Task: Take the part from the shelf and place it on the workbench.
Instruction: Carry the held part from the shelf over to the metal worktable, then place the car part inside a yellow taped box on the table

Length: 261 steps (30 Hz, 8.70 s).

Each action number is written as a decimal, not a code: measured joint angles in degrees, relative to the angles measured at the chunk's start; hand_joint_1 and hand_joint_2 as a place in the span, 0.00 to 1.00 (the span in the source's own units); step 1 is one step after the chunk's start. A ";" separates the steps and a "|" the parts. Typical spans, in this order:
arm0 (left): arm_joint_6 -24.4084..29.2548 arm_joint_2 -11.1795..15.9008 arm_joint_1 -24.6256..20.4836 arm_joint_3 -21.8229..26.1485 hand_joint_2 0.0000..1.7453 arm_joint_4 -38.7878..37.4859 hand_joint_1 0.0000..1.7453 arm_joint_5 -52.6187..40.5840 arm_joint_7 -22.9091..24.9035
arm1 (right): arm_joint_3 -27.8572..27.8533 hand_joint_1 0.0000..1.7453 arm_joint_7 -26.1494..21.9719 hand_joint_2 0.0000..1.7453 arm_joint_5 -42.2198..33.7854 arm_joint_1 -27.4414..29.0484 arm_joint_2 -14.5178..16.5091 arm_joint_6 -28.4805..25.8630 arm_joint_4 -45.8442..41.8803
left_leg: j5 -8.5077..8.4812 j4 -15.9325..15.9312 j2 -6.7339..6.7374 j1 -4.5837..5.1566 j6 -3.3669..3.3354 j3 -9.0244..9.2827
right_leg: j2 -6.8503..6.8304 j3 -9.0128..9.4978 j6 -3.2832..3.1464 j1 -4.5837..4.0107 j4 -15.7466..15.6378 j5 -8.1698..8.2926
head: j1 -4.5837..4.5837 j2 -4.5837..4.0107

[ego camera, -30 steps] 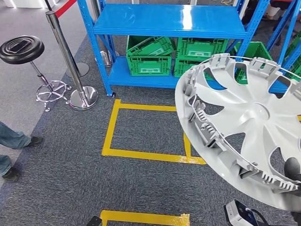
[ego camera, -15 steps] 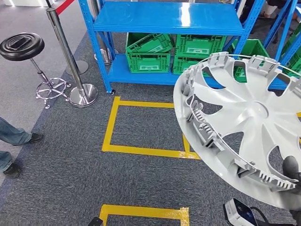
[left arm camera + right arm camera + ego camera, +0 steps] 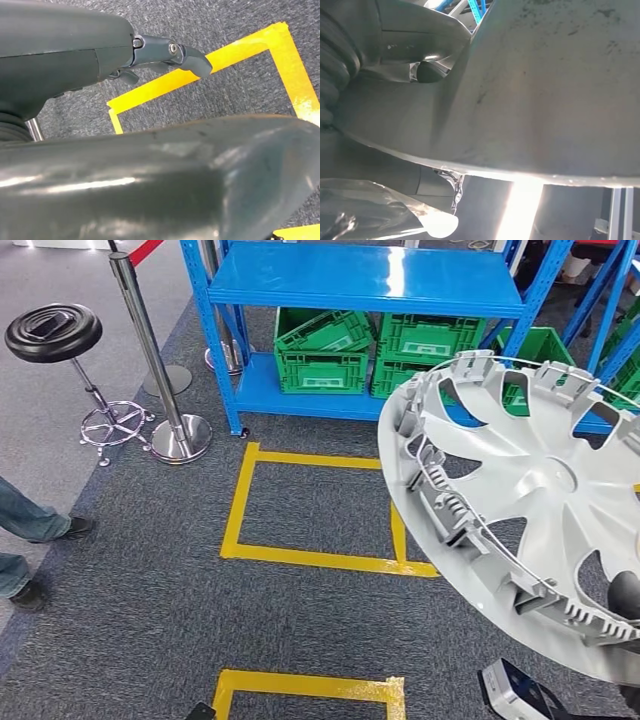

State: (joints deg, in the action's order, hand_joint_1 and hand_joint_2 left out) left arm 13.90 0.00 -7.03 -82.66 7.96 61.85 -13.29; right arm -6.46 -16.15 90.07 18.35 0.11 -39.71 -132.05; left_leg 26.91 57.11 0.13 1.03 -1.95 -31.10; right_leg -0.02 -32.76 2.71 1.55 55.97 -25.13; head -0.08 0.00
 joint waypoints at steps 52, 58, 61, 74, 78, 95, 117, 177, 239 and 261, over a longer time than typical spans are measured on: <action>0.70 1.81 -2.89 0.11 0.00 0.07 0.00 2.27 0.41 | 1.56 1.00 2.28 1.00 0.00 -0.22 -0.05 0.00 -0.11 | 8.16 12.28 0.90 -1.00 2.89 -4.36 | 0.57 -0.13 -2.93 -0.42 1.50 -1.78 | 0.25 0.00; -0.28 2.22 -2.92 1.16 0.00 0.07 0.00 5.26 0.87 | 1.48 1.00 2.89 1.00 0.00 0.19 -0.07 0.00 -0.43 | 2.57 4.15 -2.76 -1.11 1.55 0.09 | 5.01 -0.72 -2.41 -0.49 1.73 -1.07 | 0.23 0.00; -1.72 2.97 -2.89 3.12 0.00 0.09 0.00 8.51 1.17 | 1.43 1.00 3.61 1.00 -0.02 1.10 -0.20 0.00 -0.85 | 1.82 -0.12 -4.45 -1.00 0.88 1.88 | 6.80 -1.46 -1.41 -0.26 1.71 -0.47 | 0.28 0.00; -2.88 4.61 -1.98 9.43 0.00 0.02 0.00 13.45 1.03 | 1.67 1.00 3.41 1.00 -0.03 3.92 -0.79 0.00 -1.63 | 1.08 -0.69 5.09 -0.95 1.27 1.49 | -3.53 0.08 0.22 -0.22 3.50 -3.34 | -0.24 0.00; -2.89 5.03 -2.07 10.24 0.00 -0.02 0.00 13.56 0.90 | 1.63 1.00 3.39 1.00 -0.02 4.14 -0.79 -0.01 -1.75 | 1.62 -0.03 6.33 -0.79 2.42 1.79 | -2.56 0.77 -1.39 -0.30 2.07 -3.10 | 0.04 0.00; 1.22 5.17 -0.89 7.14 0.00 -0.70 0.00 7.12 2.46 | 0.81 1.00 0.58 1.00 -0.01 6.83 0.38 -0.02 -2.39 | 0.85 -1.77 -1.82 -0.63 -0.19 2.30 | 4.74 -2.96 -1.12 -0.74 3.56 -1.76 | -0.06 0.00; 1.27 2.60 0.71 1.63 0.00 -0.77 0.00 4.97 5.05 | -0.55 1.00 -2.59 1.00 0.00 6.57 2.68 -0.02 -2.67 | 7.55 14.28 0.08 -1.21 2.04 -4.53 | 3.26 -0.35 -2.41 -0.64 2.77 -2.80 | 0.11 0.00; 1.19 1.36 0.02 -0.28 0.00 -0.81 0.00 4.62 4.87 | -2.14 1.00 -2.87 1.00 0.00 7.17 3.74 0.00 -3.50 | 9.94 16.18 0.40 -0.97 2.69 -5.27 | 2.34 -0.22 -3.02 -0.82 1.29 -1.88 | 1.00 0.00; 1.33 1.42 -0.19 -1.57 0.00 -0.81 0.00 4.76 5.57 | -2.48 1.00 -2.34 1.00 0.00 7.39 4.02 0.00 -3.08 | 7.81 14.79 0.14 -1.19 2.35 -5.52 | 3.08 0.77 -3.12 -1.18 1.57 -3.21 | 1.08 0.00; 1.49 1.39 -1.26 -2.56 0.00 -0.81 0.00 4.73 5.72 | -2.42 1.00 -1.86 1.00 0.01 6.73 4.02 0.00 -2.22 | 2.37 0.25 6.31 -0.92 2.11 1.04 | -3.31 0.11 -1.03 -0.56 2.13 -3.58 | 0.42 0.00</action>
State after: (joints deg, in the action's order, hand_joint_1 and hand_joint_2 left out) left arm 15.39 1.39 -8.29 -85.22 7.15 66.58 -7.57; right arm -8.88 -18.01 90.08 25.08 4.13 -39.71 -134.27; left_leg 29.28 57.36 6.45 0.12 0.16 -30.06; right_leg -3.32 -32.66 1.68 0.99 58.10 -28.72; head 0.34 0.00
